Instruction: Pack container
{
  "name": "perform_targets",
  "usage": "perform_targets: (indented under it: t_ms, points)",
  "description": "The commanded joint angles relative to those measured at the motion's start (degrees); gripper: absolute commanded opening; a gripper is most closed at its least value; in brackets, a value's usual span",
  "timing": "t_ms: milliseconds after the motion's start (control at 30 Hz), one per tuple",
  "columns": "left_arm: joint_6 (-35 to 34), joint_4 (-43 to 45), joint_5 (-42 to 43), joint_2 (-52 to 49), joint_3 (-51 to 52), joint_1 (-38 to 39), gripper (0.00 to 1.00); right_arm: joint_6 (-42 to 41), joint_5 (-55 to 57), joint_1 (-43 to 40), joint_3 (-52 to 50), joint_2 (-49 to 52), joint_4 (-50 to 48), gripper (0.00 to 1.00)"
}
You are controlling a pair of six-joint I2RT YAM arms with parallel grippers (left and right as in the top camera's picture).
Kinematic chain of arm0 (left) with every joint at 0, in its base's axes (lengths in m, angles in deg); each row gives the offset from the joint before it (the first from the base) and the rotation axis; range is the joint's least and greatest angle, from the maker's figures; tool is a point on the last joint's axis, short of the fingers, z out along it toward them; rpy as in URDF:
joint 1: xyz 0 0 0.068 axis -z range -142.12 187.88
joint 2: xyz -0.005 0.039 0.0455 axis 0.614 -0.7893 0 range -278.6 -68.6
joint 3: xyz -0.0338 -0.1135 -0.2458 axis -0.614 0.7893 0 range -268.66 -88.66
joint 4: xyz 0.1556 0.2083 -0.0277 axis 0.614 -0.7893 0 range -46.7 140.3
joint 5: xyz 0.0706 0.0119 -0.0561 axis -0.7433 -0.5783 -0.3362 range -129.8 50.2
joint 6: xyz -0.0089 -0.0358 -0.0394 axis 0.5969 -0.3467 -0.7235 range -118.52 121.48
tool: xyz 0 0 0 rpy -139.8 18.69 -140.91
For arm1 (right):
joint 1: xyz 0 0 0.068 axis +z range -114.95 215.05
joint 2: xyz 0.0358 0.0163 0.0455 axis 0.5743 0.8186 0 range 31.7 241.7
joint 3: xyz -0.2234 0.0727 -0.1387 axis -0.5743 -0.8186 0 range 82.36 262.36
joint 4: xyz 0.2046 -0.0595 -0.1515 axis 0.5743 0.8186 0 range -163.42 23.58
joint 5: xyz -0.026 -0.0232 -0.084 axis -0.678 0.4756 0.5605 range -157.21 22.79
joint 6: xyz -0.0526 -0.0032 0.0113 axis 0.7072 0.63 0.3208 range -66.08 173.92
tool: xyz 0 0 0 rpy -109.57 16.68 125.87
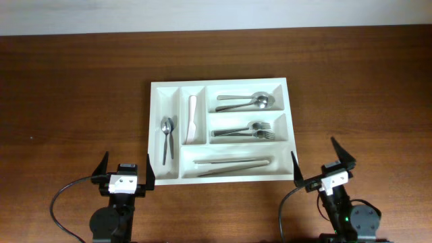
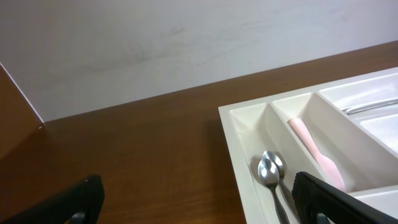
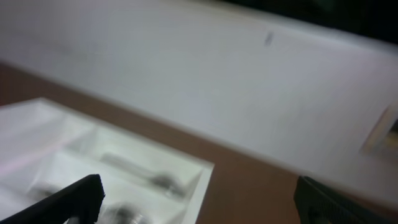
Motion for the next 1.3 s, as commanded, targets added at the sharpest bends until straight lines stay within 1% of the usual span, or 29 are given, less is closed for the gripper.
perform_targets:
  t_ms: [0, 33, 167, 1267]
  points:
    - [-0.74, 0.15, 0.68, 0.52, 0.44, -0.35, 0.99, -0.35, -0.13, 1.09, -0.26, -0.50, 4.76, 0.99]
    - [-0.74, 0.15, 0.68, 0.52, 0.44, -0.35, 0.99, -0.37, -0.11, 1.09, -0.26, -0.50, 7.21, 0.99]
    - [-0.74, 0.15, 0.68, 0.52, 0.44, -0.35, 0.99, -0.46, 1.22, 0.98, -0.26, -0.50, 7.08, 0.99]
    - [-0.74, 0.15, 0.68, 0.52, 0.44, -0.35, 0.99, -0.52, 1.18, 0.98, -0.26, -0.48, 7.04, 0.99]
